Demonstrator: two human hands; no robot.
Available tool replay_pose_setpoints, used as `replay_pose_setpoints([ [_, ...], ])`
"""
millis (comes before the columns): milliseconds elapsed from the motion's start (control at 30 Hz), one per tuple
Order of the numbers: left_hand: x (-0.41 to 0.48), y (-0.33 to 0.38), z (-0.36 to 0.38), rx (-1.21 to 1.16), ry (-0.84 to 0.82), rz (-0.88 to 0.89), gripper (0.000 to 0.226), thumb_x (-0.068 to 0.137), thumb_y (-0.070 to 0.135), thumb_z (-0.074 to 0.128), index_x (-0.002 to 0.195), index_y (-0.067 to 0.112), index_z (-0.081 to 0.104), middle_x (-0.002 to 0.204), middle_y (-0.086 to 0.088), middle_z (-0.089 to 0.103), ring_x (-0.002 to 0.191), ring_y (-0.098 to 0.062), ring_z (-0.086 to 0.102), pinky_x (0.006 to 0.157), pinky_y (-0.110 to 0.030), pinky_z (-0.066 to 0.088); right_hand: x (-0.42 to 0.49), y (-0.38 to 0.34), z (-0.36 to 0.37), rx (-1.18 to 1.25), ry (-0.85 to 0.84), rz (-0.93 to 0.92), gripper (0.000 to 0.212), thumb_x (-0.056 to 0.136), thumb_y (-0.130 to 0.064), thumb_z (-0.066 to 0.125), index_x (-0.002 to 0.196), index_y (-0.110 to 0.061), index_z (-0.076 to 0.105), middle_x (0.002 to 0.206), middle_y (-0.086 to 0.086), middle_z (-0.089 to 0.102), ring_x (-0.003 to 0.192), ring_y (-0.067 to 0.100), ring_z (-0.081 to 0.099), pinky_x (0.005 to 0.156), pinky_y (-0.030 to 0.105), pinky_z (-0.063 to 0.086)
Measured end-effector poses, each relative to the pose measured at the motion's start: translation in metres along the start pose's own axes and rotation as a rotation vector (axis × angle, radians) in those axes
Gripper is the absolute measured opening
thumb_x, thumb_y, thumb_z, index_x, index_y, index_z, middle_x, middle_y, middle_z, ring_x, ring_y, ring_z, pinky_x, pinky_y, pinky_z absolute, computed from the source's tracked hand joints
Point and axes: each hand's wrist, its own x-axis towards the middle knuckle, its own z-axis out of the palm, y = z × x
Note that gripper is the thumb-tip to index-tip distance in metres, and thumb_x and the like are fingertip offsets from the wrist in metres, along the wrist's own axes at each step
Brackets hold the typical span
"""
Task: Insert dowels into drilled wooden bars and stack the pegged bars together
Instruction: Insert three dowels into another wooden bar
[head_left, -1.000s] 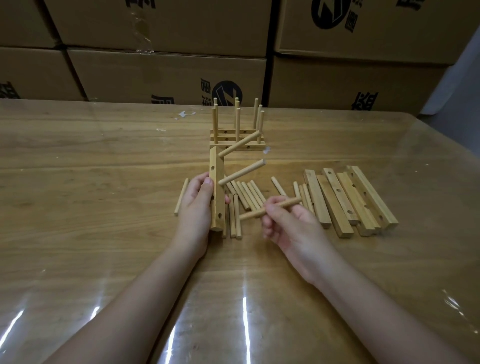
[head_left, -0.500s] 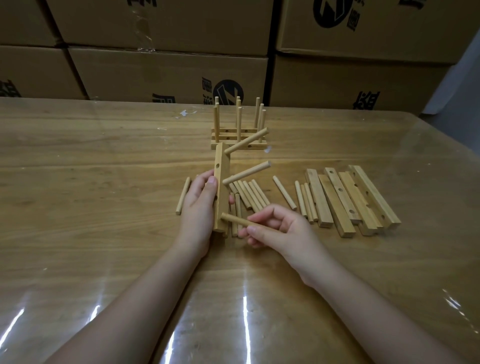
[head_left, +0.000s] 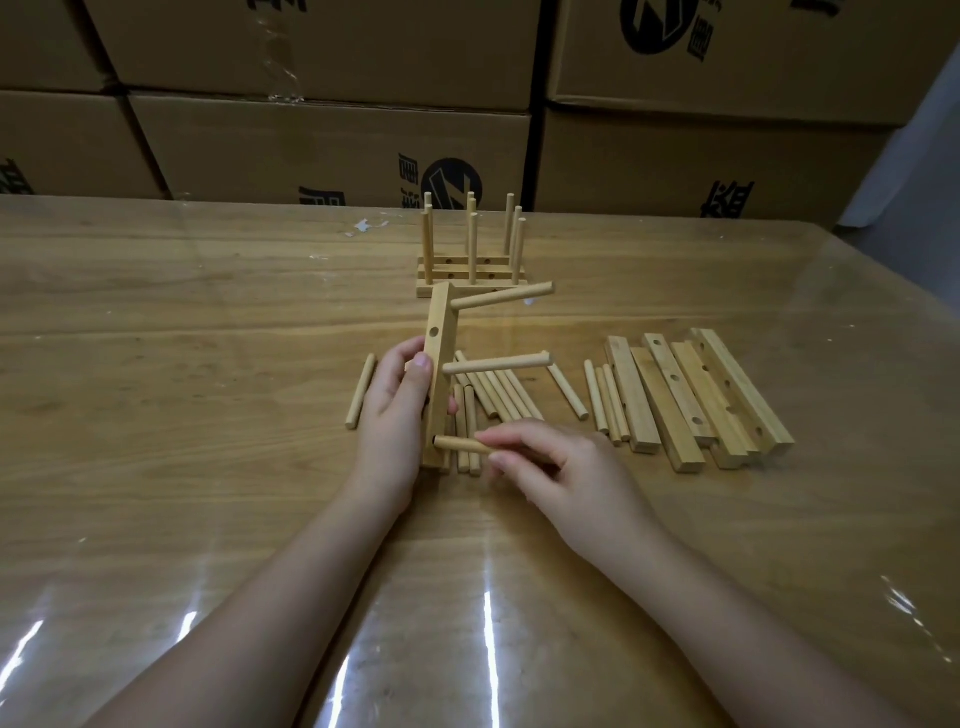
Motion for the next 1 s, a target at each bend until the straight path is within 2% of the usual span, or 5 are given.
replay_pose_setpoints([
  [167,0.0,0.0,0.002,0.021,-0.007,0.039,0.019,0.1,0.018,0.041,0.104,0.027,0.058,0.074,0.013,0.067,0.06,0.0,0.06,0.056,-0.017,0.051,-0.001,-0.003,0.0,-0.141,0.076,-0.116,0.023,0.088,-0.014,0.062,0.109,-0.021,0.068,0.091,-0.012,0.069,0.086,-0.002,0.061,0.078,0.015,0.049],
  [400,-0.002,-0.001,0.004,0.084,-0.001,0.088,0.019,0.1,0.016,0.04,0.111,0.023,0.055,0.105,-0.008,0.059,0.08,-0.012,0.057,0.06,-0.015,0.05,-0.003,-0.01,0.002,-0.293,0.094,-0.212,0.02,0.087,-0.011,0.063,0.105,-0.014,0.07,0.093,-0.004,0.07,0.086,0.011,0.065,0.074,0.032,0.054],
  [533,-0.001,-0.001,0.005,0.087,0.017,0.086,0.02,0.1,0.017,0.04,0.105,0.029,0.055,0.1,-0.003,0.06,0.079,-0.012,0.056,0.059,-0.015,0.05,-0.002,-0.012,0.003,-0.334,0.102,-0.228,0.019,0.086,-0.009,0.062,0.103,-0.012,0.07,0.091,-0.001,0.07,0.084,0.016,0.066,0.07,0.036,0.055],
  [767,-0.001,-0.003,0.005,0.116,0.027,0.08,0.02,0.1,0.017,0.04,0.107,0.029,0.054,0.098,-0.001,0.06,0.08,-0.012,0.057,0.059,-0.014,0.049,-0.003,-0.015,0.006,-0.312,0.108,-0.203,0.018,0.086,-0.008,0.063,0.103,-0.011,0.07,0.093,0.0,0.071,0.085,0.015,0.066,0.072,0.034,0.055],
  [1000,-0.002,-0.004,0.004,0.224,0.009,0.118,0.022,0.1,0.018,0.04,0.119,0.02,0.052,0.101,0.001,0.057,0.085,-0.012,0.057,0.06,-0.011,0.049,-0.004,-0.015,0.004,-0.244,0.092,-0.124,0.019,0.088,-0.011,0.062,0.104,-0.013,0.07,0.092,-0.002,0.071,0.083,0.008,0.064,0.073,0.016,0.05],
])
